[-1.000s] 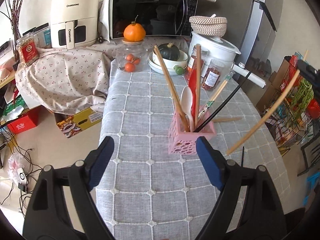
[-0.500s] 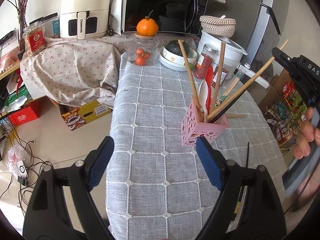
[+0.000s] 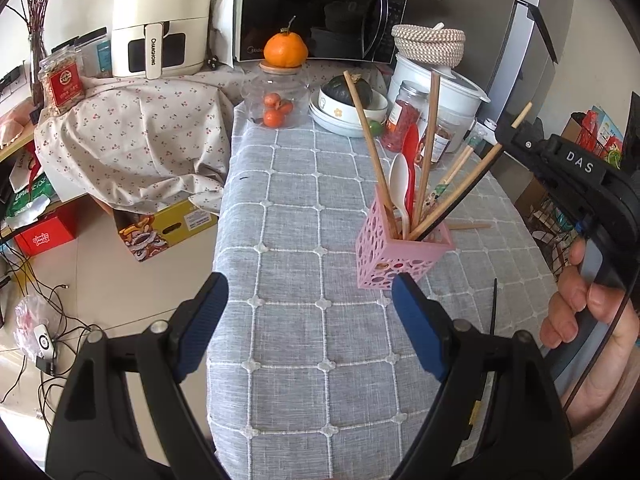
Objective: Organize utensils
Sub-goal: 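Lower the wooden chopstick into the pink basket with the right gripper and release, then lower the left gripper onto the black chopstick on the table and close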
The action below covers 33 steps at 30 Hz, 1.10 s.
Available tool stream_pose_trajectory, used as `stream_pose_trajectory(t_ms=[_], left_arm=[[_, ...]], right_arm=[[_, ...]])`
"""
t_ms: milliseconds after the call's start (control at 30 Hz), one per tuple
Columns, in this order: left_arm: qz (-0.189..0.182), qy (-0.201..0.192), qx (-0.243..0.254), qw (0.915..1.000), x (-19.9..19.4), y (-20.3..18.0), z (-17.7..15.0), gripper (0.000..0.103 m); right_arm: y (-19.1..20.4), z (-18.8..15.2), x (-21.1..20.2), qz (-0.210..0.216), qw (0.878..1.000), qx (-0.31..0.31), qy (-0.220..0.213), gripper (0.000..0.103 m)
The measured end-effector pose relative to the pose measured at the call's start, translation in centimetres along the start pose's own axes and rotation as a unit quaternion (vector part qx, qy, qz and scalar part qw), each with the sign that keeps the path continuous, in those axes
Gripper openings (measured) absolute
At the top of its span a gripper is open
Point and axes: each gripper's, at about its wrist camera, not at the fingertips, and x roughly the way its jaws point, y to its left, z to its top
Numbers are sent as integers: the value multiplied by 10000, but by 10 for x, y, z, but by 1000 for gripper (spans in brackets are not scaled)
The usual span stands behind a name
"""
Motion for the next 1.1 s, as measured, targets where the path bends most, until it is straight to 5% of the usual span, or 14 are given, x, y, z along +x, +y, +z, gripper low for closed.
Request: stream_pose_trajectory(t_ms=[167,600,1100], left_arm=[[2,9,58,10000,1,-4,0,84],[-81,28,185,9998,2,-21,2,84],[-570,1009,735,9905,43,-102,-8,84]], right_arm=[[1,0,2,37,9998,-66,176,13],[-11,42,-54,210,9992,-333,-32,57],[-107,47,-90,-831,9896,-391,1111,74]])
